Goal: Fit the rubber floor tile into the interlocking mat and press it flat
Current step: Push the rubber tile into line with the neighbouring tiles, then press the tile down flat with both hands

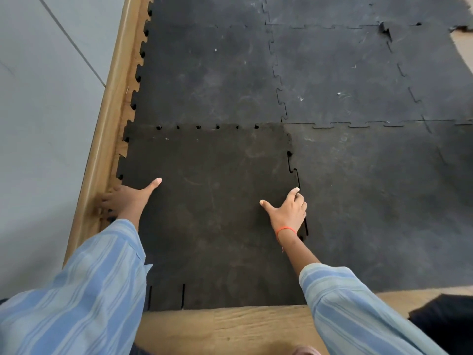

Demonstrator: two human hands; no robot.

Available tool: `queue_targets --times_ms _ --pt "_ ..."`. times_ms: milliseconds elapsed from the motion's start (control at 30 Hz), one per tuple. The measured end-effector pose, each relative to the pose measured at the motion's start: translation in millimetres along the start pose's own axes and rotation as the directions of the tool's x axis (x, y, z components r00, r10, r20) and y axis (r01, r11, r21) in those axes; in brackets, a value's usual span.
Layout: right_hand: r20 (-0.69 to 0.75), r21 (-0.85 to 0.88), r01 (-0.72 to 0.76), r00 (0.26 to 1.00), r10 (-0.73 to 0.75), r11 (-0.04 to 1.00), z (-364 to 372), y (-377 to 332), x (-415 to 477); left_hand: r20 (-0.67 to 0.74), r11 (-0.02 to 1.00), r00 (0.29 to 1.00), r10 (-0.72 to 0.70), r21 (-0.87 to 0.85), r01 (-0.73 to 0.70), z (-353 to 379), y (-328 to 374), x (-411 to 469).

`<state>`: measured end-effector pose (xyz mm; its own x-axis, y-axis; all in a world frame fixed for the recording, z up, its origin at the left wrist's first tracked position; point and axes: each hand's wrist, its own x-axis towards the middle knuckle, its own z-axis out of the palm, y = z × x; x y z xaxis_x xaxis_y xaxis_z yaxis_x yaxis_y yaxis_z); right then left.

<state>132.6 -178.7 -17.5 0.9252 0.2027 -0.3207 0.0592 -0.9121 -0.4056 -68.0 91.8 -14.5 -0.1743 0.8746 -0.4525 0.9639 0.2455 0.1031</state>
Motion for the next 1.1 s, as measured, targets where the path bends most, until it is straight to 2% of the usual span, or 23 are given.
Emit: queue_targets --times_ms 100,267,367,433,500,567,600,667,733,800,1100 --pt "0.001 0.050 0.002 1.000 -0.002 0.999 -0.5 -0.9 2.1 -0.020 0.999 1.000 0.024 0.024 -0.024 -1.0 0.4 -4.0" --pt "0.029 -0.027 0.031 0.999 -0.031 0.999 -9.5 -3.3 6.6 -0.040 0.999 0.999 0.020 0.028 -0.019 2.6 3.5 -3.1" --pt "-0.060 -0.055 0.002 0.998 -0.005 0.999 -18.7 -10.6 13.4 0.008 0.999 1.000 -0.002 0.044 0.002 5.9 7.2 -3.1" --pt "-0.054 -0.122 0.041 0.997 -0.048 0.992 -24.4 -12.3 20.2 0.052 0.998 0.999 0.008 0.054 -0.011 12.2 13.2 -9.8" --pt "0.114 -0.249 0.203 0.977 -0.179 0.947 -23.8 -8.2 27.3 0.078 0.977 0.985 0.155 0.133 -0.164 24.2 25.5 -23.1" --pt "0.277 -0.313 0.308 0.934 -0.224 0.898 -21.5 -1.4 31.1 0.116 0.886 0.911 0.395 0.212 -0.411 41.8 42.8 -42.7" --pt "0.307 -0.338 0.327 0.925 -0.225 0.883 -19.9 2.1 32.6 0.131 0.828 0.858 0.497 0.225 -0.514 52.8 51.0 -54.1" --pt "0.325 -0.374 0.339 0.920 -0.221 0.863 -17.5 5.4 35.0 0.135 0.736 0.772 0.621 0.239 -0.634 73.1 61.8 -75.5" --pt "0.333 -0.387 0.347 0.916 -0.222 0.854 -15.6 6.7 36.5 0.107 0.708 0.744 0.660 0.244 -0.663 86.3 64.2 -89.1" --pt "0.334 -0.395 0.356 0.914 -0.229 0.847 -13.3 8.3 39.8 0.074 0.709 0.744 0.664 0.256 -0.657 92.3 64.7 -91.3" --pt "0.334 -0.408 0.364 0.913 -0.233 0.837 -12.5 6.7 39.6 0.097 0.705 0.747 0.658 0.268 -0.657 89.7 67.0 -90.3"
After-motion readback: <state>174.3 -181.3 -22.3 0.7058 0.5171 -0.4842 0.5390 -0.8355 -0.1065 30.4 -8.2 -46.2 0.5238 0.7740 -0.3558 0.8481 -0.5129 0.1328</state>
